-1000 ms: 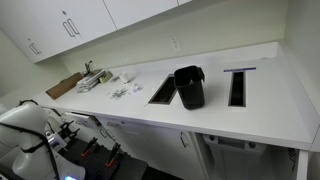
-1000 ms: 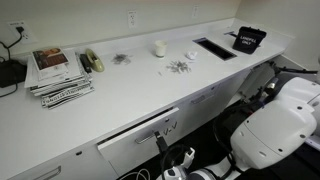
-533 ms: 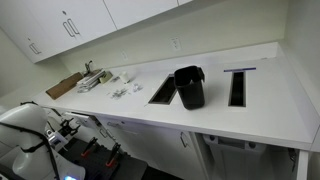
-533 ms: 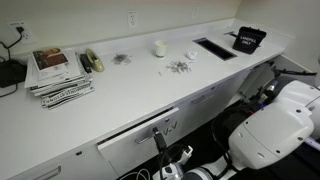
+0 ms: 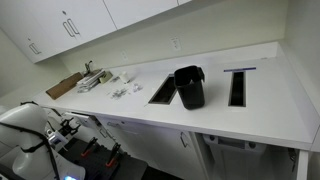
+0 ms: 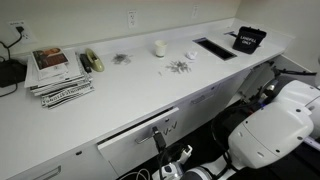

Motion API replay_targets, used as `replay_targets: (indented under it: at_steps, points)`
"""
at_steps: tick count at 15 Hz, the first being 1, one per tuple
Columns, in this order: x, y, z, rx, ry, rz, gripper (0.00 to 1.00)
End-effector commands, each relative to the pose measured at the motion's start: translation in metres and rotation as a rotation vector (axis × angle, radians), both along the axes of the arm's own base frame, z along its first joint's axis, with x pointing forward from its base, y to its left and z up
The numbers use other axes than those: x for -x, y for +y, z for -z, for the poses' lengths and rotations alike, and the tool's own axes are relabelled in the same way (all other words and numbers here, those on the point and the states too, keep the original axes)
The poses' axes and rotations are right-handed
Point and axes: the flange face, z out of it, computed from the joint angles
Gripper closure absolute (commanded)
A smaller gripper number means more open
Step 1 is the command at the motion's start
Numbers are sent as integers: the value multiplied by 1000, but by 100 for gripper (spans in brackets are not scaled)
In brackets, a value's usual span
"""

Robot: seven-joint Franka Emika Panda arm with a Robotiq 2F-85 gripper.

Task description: Open the drawer on the left

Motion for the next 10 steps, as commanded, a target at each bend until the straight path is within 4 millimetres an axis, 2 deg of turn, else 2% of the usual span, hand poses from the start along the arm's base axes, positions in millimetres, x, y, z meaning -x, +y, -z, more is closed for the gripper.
replay_targets:
  at_steps: [1,7,8,10]
  points:
    - [-10,6,-2,-31,26,-21,0]
    - [-23,7,3,-56,100,-31,0]
    - [-24,6,3,-58,98,-26,23]
    - [-26,5,4,-59,96,-25,34]
